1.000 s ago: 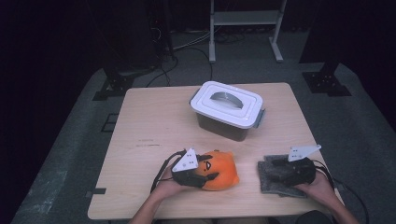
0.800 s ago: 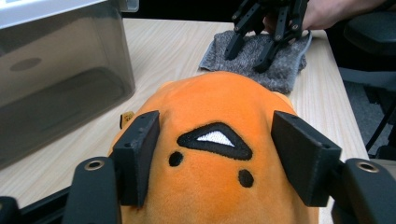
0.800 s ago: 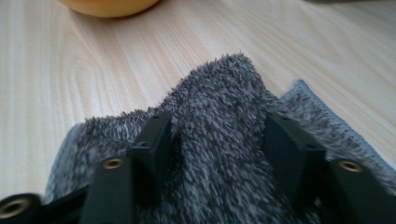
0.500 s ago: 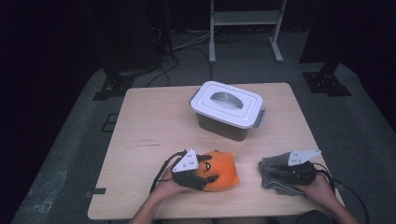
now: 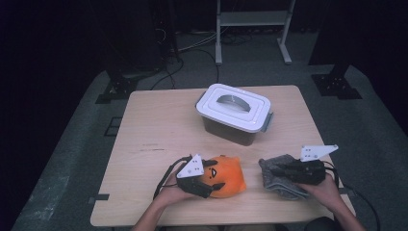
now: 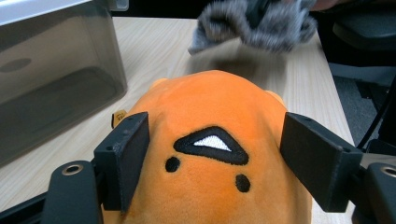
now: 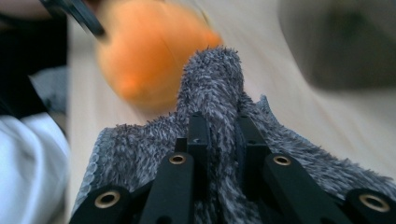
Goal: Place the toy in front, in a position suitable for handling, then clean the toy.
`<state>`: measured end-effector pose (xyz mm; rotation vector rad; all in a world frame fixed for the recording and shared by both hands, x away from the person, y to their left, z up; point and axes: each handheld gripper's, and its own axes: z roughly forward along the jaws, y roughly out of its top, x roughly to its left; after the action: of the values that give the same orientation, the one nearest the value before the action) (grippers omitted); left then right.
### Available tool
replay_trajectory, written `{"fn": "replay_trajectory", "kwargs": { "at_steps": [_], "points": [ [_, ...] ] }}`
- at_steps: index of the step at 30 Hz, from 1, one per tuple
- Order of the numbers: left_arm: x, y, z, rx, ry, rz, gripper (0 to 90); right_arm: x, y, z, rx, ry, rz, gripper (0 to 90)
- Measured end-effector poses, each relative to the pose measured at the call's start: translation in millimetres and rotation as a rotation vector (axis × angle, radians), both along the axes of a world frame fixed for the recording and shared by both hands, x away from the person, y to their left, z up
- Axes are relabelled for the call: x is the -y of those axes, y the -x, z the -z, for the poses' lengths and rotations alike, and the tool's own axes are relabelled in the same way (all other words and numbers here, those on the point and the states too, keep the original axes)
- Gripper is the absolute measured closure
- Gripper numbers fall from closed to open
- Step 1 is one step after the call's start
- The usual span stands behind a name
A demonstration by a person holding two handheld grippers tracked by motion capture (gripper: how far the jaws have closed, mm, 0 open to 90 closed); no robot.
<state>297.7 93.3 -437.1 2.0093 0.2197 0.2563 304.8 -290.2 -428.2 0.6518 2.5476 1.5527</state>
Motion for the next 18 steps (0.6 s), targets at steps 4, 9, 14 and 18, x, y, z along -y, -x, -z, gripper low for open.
{"fn": "replay_trajectory", "kwargs": {
  "at_steps": [4,9,14,18],
  "points": [
    [-1.3,-1.0,0.1,-0.006,0.001,0.001,23.8,-19.7,1.6,-12.3,0.029,-0.057,-0.055,78.8],
    [-0.8,-0.3,0.1,-0.003,0.001,0.004,23.4,-34.2,1.9,-19.4,0.045,-0.081,-0.089,78.8],
    [-0.6,0.0,0.1,-0.003,0.001,0.009,22.7,-43.3,1.6,-23.6,0.05,-0.097,-0.116,78.7],
    [0.1,-0.4,0.1,0.0,-0.003,0.013,22.4,-53.4,-0.2,-22.9,0.048,-0.083,-0.14,78.7]
  ]
}}
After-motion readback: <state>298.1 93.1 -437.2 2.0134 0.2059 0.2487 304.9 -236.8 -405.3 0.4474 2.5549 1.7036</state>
